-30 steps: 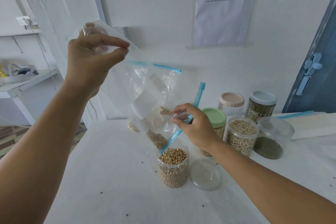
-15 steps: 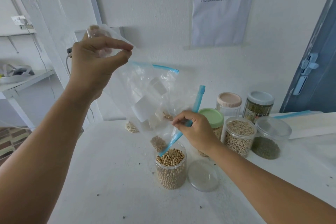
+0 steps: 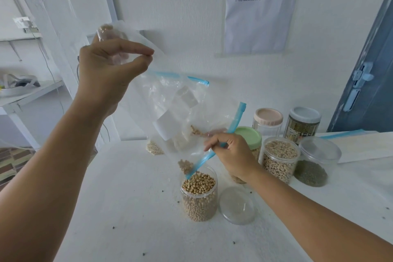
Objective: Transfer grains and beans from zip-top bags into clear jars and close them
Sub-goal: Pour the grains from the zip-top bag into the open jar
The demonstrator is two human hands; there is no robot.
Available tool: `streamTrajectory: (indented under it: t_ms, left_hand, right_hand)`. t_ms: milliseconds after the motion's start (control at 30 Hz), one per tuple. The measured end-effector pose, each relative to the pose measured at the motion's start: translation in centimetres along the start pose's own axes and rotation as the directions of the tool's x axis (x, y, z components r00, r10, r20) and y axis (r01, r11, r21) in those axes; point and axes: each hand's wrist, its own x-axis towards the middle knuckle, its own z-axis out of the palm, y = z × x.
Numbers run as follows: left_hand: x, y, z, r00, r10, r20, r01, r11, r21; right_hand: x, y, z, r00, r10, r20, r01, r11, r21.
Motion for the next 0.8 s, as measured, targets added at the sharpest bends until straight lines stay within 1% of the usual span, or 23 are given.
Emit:
streamTrajectory:
  t_ms: [100,200,333,400,500,700,800]
  left_hand:
    - [0.0,-0.4,-0.1,1.000,-0.010,-0.006,0.010,1.000,0.007]
    - [-0.3,-0.7,-0.2,1.000,-0.026,-0.008,0.026,1.000,0.017]
    - [-0.4,-0.6,-0.4,1.000,-0.018,0.004,0.018,1.000,0.005]
    - [-0.5,-0.5,-0.5,1.000,-0.019,-0.006,0.019,1.000,-0.015]
    - [-0.6,-0.6,-0.6,1.000,-0.019,-0.008,0.018,0.999,-0.042]
    - [-0.9,-1.0,-0.9,1.000,-0.024,0.009,0.024,1.000,0.004]
    - [-1.2,-1.3,-1.2,0.999,-0.033,0.016,0.033,0.999,0.009]
  right_hand:
    - [-0.1,0.2,0.0,1.000,0.009,0.009,-0.009,1.000,0.003]
    - [-0.1,0.3,-0.1,1.000,0.020,-0.013,-0.020,1.000,0.018]
    - [-0.2,0.2,0.0,0.999,0.045,0.018,-0.045,0.999,0.029]
    - [-0.2,-0.1,0.0,0.998,0.058,0.014,-0.059,0.995,0.082]
    - [-0.2,-0.5,0.1,1.000,0.027,-0.003,-0.026,0.985,0.172]
    - [-0.1,-0.7,0.7,1.000,0.024,-0.017,-0.021,0.988,0.152]
    - [0.5,-0.5,0.7,0.999,-0.009,-0.054,0.016,0.993,0.120]
